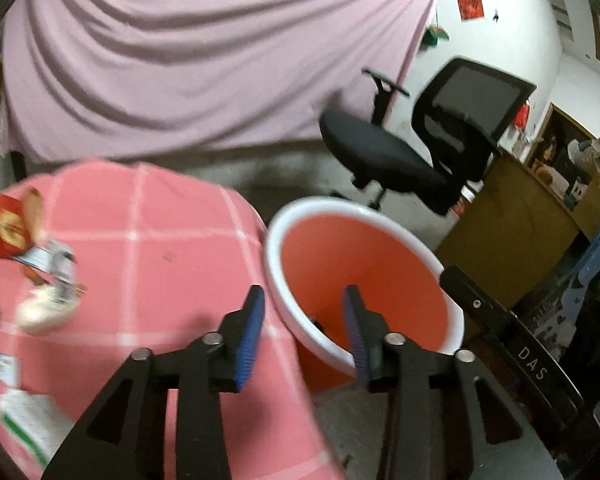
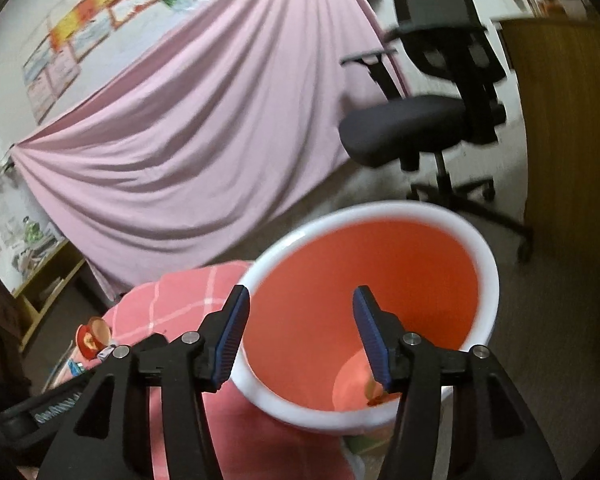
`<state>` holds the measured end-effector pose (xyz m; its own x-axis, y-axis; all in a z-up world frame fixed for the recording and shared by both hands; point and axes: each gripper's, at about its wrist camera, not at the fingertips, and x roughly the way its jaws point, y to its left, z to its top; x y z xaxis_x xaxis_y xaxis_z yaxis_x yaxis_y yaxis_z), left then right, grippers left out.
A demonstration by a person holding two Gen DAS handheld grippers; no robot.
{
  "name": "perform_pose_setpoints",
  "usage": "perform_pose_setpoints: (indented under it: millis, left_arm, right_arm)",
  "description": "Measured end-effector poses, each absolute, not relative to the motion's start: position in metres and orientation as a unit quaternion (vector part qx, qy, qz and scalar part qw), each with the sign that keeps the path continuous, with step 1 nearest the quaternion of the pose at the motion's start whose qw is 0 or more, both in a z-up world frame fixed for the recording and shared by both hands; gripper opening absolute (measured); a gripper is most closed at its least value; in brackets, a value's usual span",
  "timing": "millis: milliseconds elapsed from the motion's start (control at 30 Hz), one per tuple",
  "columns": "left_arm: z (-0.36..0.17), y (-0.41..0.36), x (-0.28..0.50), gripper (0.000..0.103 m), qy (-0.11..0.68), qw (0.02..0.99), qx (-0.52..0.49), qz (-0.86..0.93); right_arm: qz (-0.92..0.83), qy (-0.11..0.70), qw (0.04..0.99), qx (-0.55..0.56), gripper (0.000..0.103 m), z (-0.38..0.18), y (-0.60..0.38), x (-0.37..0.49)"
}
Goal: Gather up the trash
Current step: 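Move both tools back over the table toward the remaining trash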
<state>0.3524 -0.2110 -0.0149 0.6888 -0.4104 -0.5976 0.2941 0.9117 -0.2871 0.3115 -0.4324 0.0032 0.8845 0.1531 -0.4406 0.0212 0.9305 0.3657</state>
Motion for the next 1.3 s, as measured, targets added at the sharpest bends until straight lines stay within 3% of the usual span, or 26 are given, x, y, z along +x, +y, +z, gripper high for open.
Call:
perform_pose_setpoints:
  millis: [100, 167, 267, 367, 433, 467, 500, 567, 1033, 1300]
  left_arm:
    - [-0.005, -0.192, 0.341, 0.037, 0.320, 0.929, -0.078, -0.168]
    - [0.001, -0.175, 0.331, 0.039, 0.301, 0.939, -0.076, -0.150]
    - [0.010, -0.147, 0.313, 0.051, 0.269, 0.954, -0.072, -0.113]
    - [0.016, -0.118, 0.291, 0.058, 0.235, 0.966, -0.078, -0.079]
    - [0.018, -0.100, 0.277, 0.070, 0.216, 0.971, -0.082, -0.065]
    - [0.018, -0.092, 0.269, 0.085, 0.205, 0.973, -0.082, -0.060]
    - [0.016, -0.085, 0.262, 0.093, 0.193, 0.976, -0.081, -0.054]
    - [0.015, -0.069, 0.244, 0.098, 0.161, 0.983, -0.078, -0.040]
    - [-0.029, 0.007, 0.165, 0.098, 0.096, 0.992, -0.072, 0.046]
    - [-0.040, 0.020, 0.168, 0.098, 0.118, 0.988, -0.078, 0.063]
  right_arm:
    - [0.042, 0.214, 0.961, 0.169, 0.071, 0.012, -0.419, 0.307]
    - [0.048, 0.194, 0.967, 0.159, 0.072, 0.019, -0.408, 0.302]
    - [0.059, 0.164, 0.974, 0.144, 0.081, 0.029, -0.392, 0.295]
    - [0.074, 0.132, 0.980, 0.131, 0.087, 0.039, -0.377, 0.286]
    - [0.088, 0.107, 0.984, 0.114, 0.094, 0.046, -0.362, 0.277]
    - [0.095, 0.095, 0.985, 0.106, 0.103, 0.049, -0.355, 0.272]
    - [0.100, 0.086, 0.986, 0.101, 0.103, 0.050, -0.350, 0.268]
    - [0.112, 0.068, 0.987, 0.088, 0.103, 0.053, -0.338, 0.259]
    - [0.200, 0.008, 0.980, -0.021, 0.103, 0.045, -0.255, 0.206]
    - [0.231, 0.060, 0.970, -0.049, 0.103, 0.036, -0.241, 0.218]
